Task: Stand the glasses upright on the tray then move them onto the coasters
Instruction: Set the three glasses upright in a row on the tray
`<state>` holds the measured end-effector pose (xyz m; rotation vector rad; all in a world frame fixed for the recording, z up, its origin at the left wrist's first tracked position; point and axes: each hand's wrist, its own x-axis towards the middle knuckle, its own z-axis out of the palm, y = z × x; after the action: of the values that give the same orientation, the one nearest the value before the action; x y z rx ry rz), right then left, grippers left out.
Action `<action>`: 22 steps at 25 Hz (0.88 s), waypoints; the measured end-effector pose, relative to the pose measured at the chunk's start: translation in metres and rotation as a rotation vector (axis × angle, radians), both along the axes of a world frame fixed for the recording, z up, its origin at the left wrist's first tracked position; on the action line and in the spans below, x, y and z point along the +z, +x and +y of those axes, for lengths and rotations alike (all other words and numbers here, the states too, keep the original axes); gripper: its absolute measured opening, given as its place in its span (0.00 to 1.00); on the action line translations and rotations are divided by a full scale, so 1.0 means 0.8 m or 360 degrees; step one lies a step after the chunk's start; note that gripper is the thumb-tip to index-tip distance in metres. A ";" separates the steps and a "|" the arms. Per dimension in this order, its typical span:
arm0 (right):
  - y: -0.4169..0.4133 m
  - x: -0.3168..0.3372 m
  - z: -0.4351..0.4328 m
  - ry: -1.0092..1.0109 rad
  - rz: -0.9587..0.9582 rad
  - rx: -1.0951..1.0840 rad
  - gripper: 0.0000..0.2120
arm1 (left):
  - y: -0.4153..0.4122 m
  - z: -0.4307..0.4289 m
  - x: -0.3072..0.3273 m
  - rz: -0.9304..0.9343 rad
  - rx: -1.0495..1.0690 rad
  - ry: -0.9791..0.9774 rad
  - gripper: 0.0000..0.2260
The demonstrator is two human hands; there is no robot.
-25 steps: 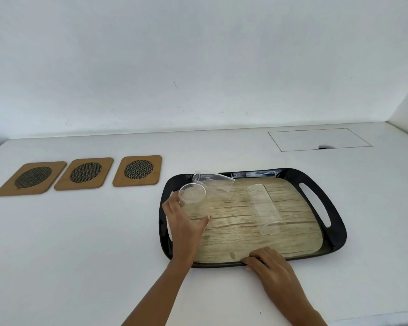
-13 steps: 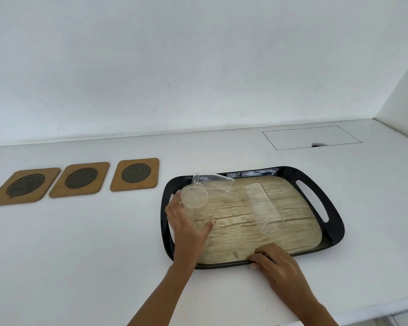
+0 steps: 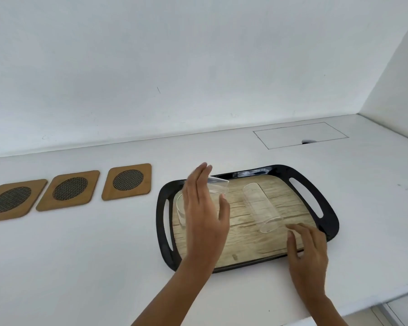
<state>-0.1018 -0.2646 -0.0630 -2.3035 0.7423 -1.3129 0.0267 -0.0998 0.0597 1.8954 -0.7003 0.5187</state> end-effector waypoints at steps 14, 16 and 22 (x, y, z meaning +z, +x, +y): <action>-0.005 0.021 -0.177 0.0913 0.0143 -0.0116 0.14 | 0.048 -0.171 -0.045 0.1394 0.0389 0.0381 0.41; -0.002 0.023 -0.184 0.0954 0.0183 -0.0044 0.13 | 0.064 -0.185 -0.049 0.1501 0.0596 0.0301 0.42; -0.005 0.014 -0.194 0.0899 0.0243 0.0024 0.10 | 0.122 -0.198 -0.047 0.1898 0.1105 -0.0021 0.44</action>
<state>-0.1056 -0.4199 -0.0520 -1.9495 0.9928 -0.7885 0.1244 -0.2583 0.0222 1.9808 0.7456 -0.2508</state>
